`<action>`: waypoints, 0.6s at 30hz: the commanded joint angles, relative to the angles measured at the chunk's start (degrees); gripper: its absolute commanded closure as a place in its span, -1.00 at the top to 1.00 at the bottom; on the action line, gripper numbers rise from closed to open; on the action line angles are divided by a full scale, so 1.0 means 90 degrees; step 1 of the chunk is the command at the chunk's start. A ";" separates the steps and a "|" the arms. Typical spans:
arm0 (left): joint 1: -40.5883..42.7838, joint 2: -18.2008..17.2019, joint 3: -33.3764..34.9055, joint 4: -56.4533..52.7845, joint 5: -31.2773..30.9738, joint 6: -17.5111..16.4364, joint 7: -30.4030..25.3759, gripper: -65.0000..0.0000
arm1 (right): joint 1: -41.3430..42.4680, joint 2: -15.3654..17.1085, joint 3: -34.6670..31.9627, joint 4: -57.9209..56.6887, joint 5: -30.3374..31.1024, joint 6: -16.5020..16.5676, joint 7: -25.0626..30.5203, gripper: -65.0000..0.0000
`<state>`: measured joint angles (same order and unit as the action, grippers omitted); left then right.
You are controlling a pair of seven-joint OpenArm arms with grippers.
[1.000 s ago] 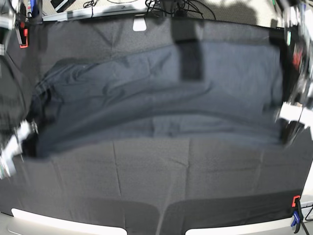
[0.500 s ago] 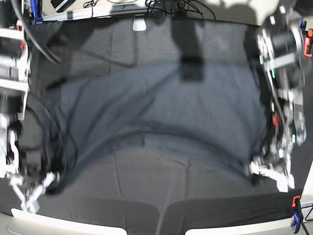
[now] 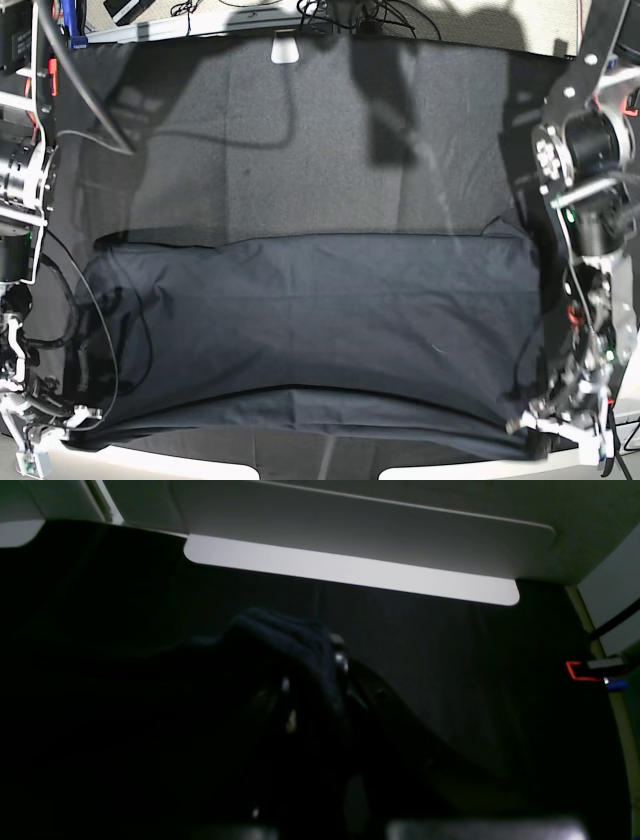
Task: Layout the t-shirt on the table in an organized manner, then fold the t-shirt properly
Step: 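Swing the held shirt up and lay it flat across the table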
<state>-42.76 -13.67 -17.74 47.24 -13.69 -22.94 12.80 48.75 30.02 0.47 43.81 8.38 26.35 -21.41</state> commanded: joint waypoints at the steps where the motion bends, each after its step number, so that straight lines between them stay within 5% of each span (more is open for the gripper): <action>1: -0.0233 -0.0053 -0.0012 0.0114 -0.0100 -0.0046 -0.0192 -1.00 | 0.0282 0.0104 0.0034 0.0085 0.0044 -0.0083 0.0204 -1.00; 3: -0.0223 -0.0056 -0.0012 0.0114 -0.0100 -0.0046 -0.0192 -1.00 | 0.0282 0.0102 0.0034 0.0085 0.0068 -0.0083 0.0221 -0.58; 6: -0.0240 -0.0053 -0.0012 0.0117 -0.0102 -0.0046 -0.0197 -0.36 | 0.0282 0.0104 0.0034 0.0085 0.0061 -0.0083 0.0236 -0.14; 8: -0.0243 -0.0056 -0.0012 0.0117 -0.0100 -0.0046 -0.0194 -0.19 | 0.0282 0.0104 0.0034 0.0085 0.0061 -0.0083 0.0233 -0.12; 14: -0.0240 -0.0056 -0.0012 0.0117 -0.0100 -0.0046 0.0041 -0.19 | 0.0282 0.0107 0.0034 0.0087 0.0061 -0.0083 0.0185 -0.12; 18: -0.0240 -0.0092 -0.0012 0.0117 -0.0100 -0.0107 0.0716 -0.19 | 0.0282 0.0158 0.0034 0.0087 0.0066 -0.0083 -0.0012 -0.12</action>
<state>-42.68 -13.87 -17.74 47.24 -13.85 -23.11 21.12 48.73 30.33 0.47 43.70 8.56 26.30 -23.20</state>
